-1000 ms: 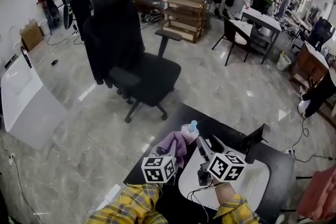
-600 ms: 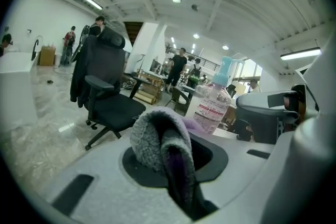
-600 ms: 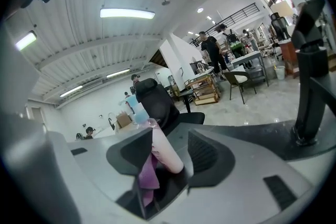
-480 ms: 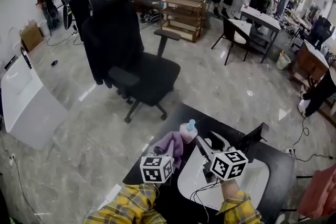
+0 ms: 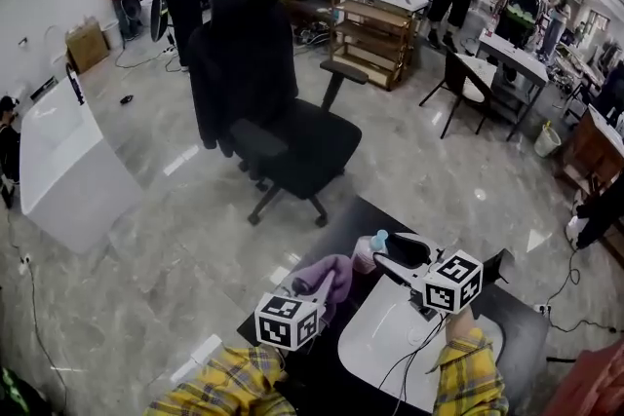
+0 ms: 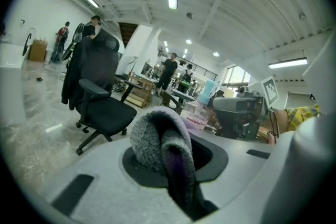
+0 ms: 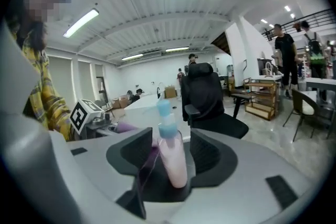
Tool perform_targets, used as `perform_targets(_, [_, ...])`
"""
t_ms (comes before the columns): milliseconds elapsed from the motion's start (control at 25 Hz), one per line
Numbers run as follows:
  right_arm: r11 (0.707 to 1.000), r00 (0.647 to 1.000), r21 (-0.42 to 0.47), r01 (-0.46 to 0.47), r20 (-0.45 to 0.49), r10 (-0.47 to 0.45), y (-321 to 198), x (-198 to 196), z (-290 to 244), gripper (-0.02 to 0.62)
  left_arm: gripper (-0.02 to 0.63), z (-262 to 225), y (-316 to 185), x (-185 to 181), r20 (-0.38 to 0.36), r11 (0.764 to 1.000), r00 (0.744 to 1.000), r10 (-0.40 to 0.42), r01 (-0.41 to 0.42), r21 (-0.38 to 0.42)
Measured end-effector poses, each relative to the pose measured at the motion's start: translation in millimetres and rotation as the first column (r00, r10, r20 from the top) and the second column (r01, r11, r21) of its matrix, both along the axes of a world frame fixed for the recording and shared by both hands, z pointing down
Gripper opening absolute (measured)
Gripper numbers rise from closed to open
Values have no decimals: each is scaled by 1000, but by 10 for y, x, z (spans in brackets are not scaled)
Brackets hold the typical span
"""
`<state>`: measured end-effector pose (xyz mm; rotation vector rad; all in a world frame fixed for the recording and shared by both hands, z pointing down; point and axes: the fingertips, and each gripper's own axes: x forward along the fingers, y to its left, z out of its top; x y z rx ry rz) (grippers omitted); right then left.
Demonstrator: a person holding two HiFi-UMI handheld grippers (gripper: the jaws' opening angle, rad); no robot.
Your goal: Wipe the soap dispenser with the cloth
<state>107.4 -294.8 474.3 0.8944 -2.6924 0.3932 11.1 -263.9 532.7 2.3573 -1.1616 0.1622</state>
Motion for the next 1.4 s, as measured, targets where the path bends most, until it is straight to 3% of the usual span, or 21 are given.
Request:
perform_targets(200, [992, 992, 17, 124, -39, -123, -105, -131, 2, 206, 58, -13, 78, -77, -5, 1000, 1000, 6, -6, 3])
perform_targets(480, [964, 968, -103, 245, 89, -236, -151, -275, 82, 209, 58, -90, 159, -124, -14, 999, 1000, 28, -27, 19])
perform_targets(680, [952, 958, -143, 269, 142, -249, -137, -323, 103, 204, 58, -79, 184, -146, -10, 1000, 1000, 22, -21, 19])
perform_targets(920, [978, 983, -127, 163, 105, -150, -169, -312, 109, 192, 58, -56, 170, -103, -13, 1000, 1000, 15, -15, 13])
perform_targets(1120, [994, 995, -106, -20, 96, 30, -204, -285, 100, 186, 58, -75, 144, -45, -29, 1000, 1000, 12, -12, 8])
perform_targets(1240, [984, 984, -101, -145, 92, 155, -223, -237, 110, 184, 57, -70, 138, -3, -38, 1000, 999, 13, -13, 7])
perform_targets(1400, [949, 948, -102, -299, 83, 308, -243, -191, 107, 184, 58, -73, 123, -12, -54, 1000, 999, 8, -8, -5])
